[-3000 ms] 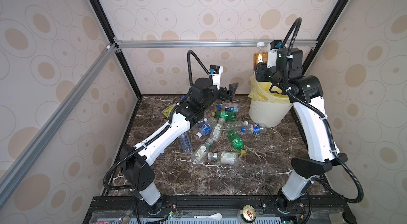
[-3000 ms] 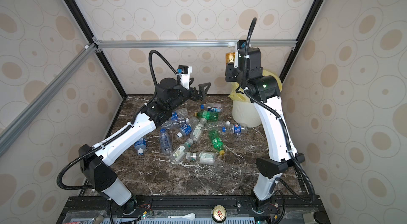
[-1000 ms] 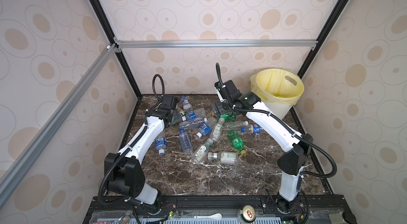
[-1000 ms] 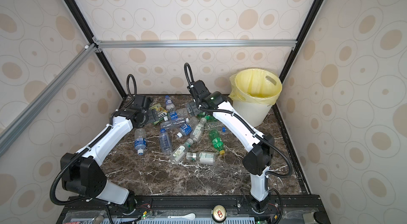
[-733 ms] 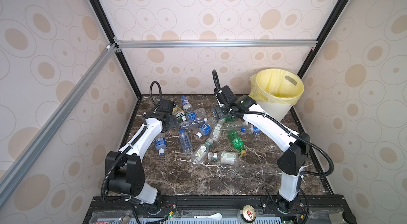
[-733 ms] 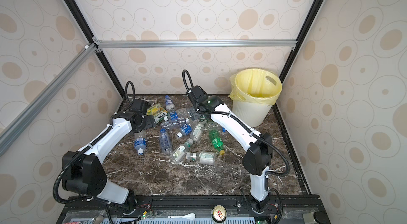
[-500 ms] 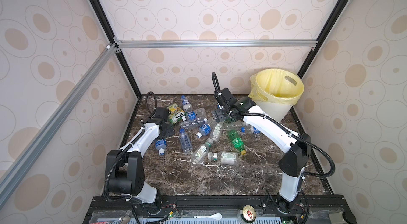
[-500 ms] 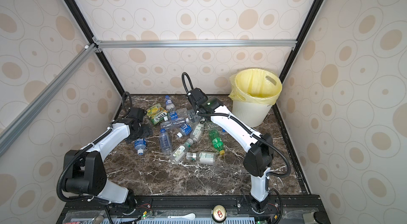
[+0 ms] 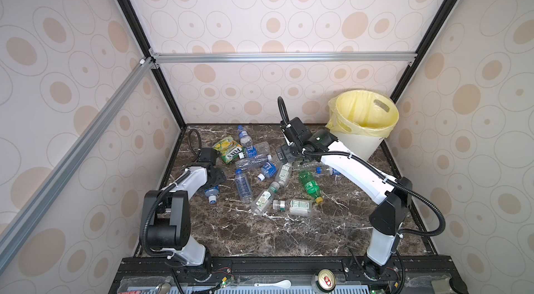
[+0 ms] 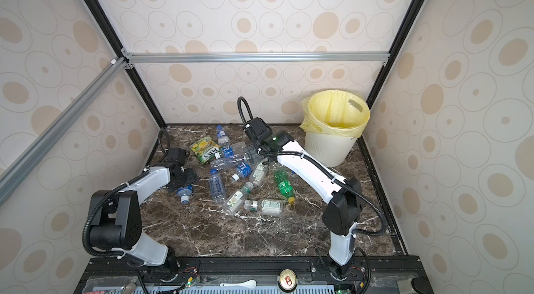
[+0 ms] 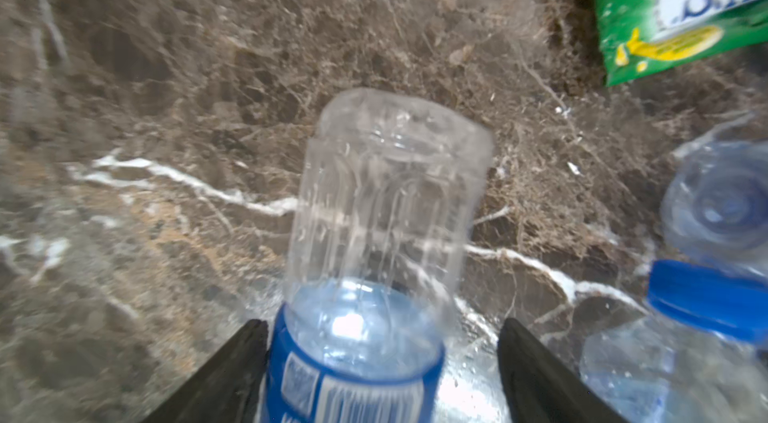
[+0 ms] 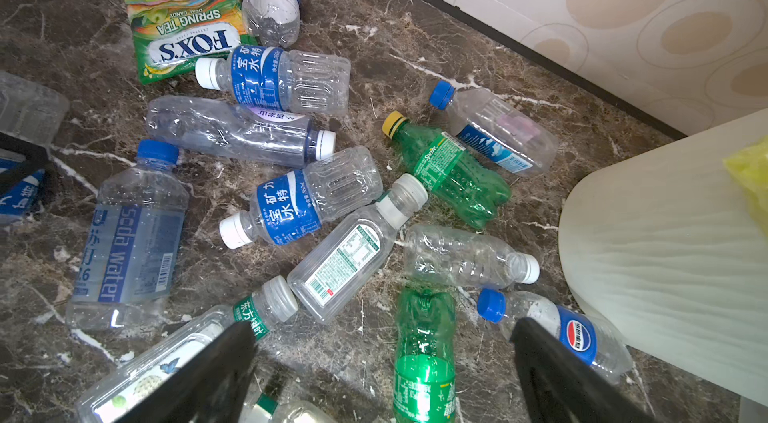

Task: Throw the plastic bottles in the bin
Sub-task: 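Lift the clear water bottle with the left gripper toward the right gripper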

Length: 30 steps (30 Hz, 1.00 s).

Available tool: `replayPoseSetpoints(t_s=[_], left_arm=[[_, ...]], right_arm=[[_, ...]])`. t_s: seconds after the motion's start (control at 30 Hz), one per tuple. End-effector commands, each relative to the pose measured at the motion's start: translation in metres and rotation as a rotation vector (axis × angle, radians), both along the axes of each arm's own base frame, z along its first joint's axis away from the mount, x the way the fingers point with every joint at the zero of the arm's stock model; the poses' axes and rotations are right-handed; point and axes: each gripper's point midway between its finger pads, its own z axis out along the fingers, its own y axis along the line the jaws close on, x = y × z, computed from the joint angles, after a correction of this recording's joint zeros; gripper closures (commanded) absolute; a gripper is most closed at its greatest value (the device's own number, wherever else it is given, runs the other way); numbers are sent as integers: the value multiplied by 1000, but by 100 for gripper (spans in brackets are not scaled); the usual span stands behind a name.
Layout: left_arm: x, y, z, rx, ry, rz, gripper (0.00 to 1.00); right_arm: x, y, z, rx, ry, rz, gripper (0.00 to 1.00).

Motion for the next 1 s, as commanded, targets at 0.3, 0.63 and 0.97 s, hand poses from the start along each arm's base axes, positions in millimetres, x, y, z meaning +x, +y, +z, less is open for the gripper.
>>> replayPoseSetpoints(t_s=[0.3, 0.63, 0.97], left_arm=[[14, -22, -10, -129, -38, -86, 38], [39, -45, 41, -254, -221, -130, 44], [82, -93, 134, -396, -539, -214, 44]], right_arm=[[0, 8, 4, 24, 32, -13, 0], [8, 9, 15, 74, 54, -45, 0], [22, 4, 40, 177, 81, -90, 0]])
